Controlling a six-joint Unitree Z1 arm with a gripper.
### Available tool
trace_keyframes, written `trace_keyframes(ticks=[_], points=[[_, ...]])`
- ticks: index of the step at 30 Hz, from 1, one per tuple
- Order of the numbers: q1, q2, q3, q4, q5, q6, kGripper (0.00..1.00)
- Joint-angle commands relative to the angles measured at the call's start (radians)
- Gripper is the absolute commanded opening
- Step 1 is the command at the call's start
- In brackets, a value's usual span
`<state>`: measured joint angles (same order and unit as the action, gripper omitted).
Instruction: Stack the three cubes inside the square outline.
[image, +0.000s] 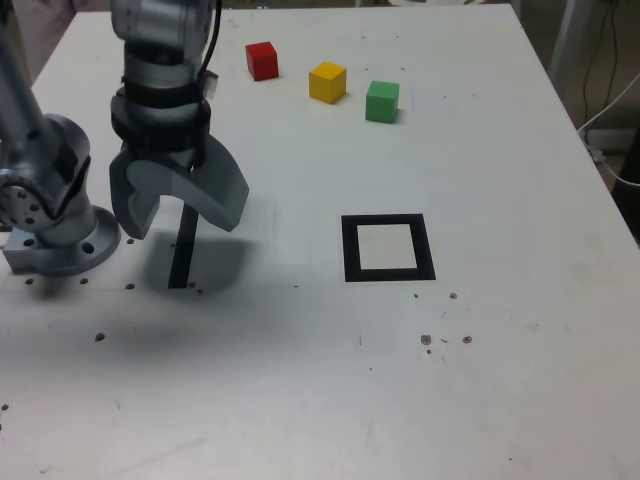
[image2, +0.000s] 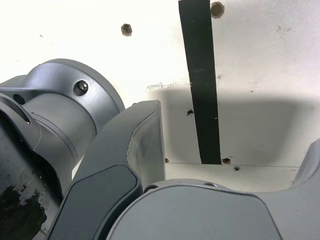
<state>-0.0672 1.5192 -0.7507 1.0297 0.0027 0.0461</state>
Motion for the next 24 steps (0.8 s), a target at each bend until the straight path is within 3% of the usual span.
trace_keyframes(ticks=[1, 17, 24], points=[[-0.001, 0.006, -0.006, 0.004, -0.002, 0.001, 0.99], [0.0, 0.014, -0.019, 0.023, 0.002, 0.001, 0.99], [0.065, 0.009, -0.044, 0.035, 0.056, -0.014, 0.99]])
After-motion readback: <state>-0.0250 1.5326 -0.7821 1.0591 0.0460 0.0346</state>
